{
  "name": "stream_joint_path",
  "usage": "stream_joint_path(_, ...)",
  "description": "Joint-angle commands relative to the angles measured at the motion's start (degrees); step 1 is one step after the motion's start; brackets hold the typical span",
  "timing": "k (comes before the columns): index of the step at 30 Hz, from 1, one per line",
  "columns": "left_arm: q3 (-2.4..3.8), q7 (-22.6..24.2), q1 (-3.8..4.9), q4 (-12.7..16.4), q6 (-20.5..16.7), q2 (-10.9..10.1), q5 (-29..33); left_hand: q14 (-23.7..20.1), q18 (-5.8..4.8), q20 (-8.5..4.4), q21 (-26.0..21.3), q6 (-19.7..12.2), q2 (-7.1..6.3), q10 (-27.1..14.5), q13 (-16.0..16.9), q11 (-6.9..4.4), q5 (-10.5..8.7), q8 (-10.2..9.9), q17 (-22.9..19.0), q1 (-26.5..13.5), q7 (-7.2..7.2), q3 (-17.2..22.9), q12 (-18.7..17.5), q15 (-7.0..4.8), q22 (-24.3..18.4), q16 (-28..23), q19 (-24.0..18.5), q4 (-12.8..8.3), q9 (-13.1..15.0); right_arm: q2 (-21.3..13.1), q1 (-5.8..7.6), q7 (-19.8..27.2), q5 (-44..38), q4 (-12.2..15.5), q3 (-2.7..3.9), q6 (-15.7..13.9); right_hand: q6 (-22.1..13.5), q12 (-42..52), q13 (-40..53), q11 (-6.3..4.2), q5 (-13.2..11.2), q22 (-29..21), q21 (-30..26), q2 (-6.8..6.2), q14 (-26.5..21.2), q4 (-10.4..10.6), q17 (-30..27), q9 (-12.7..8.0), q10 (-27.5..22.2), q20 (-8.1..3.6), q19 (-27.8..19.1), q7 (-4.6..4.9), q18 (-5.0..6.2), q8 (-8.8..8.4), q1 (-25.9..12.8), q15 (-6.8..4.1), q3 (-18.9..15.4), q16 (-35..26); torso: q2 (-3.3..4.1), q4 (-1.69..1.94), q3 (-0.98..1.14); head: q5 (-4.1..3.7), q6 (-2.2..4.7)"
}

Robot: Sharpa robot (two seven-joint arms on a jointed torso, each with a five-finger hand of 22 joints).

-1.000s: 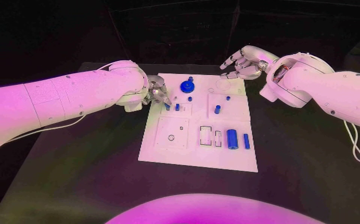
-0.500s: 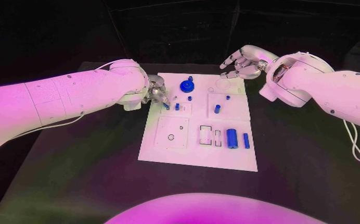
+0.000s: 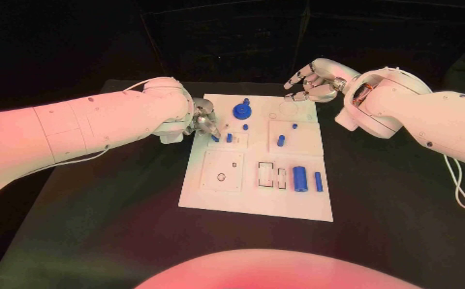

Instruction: Assemble the parts on the task board

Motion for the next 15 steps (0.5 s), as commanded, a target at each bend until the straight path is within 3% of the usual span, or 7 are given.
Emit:
stream_joint_path(1,-0.09,-0.44,-0.1,0.24,1.97,0.04,-0.63,6.07,-0.63,-0.04,0.37,0.96,0.29,0.3,-0.01,0.05,0.09,0.38,15.09,0.08,-0.47,3.48,0.19,-0.26,0.06,0.35,0.34,-3.34,0.04,0.0,0.11,0.31,-0.14,0.11,0.05,0.27,-0.04,0.13,-0.04,-0.34,0.16,0.04,-0.36,0.49,2.41,0.09,0.07,0.03,0.15,-0.36,0.06,-0.44,0.36,0.21,0.06,-0.38,-0.35,-0.19,0.02,0.05,0.01,-0.1,-0.1)
stream_joint_path(15,-0.11,-0.39,-0.12,-0.64,3.11,0.94,-0.46,6.07,-0.61,-0.12,0.32,1.39,-0.02,0.33,-0.23,-0.07,0.27,0.71,15.09,0.18,-0.61,3.37,0.05,-0.36,0.0,0.35,0.32,-3.58,-0.11,-0.07,0.11,0.36,-0.14,0.15,0.05,0.3,-0.04,0.13,-0.04,-0.34,0.16,0.04,-0.36,0.49,2.41,0.09,0.07,0.03,0.15,-0.36,0.06,-0.44,0.36,0.21,0.06,-0.38,-0.35,-0.19,0.02,-0.06,0.02,0.01,-0.22)
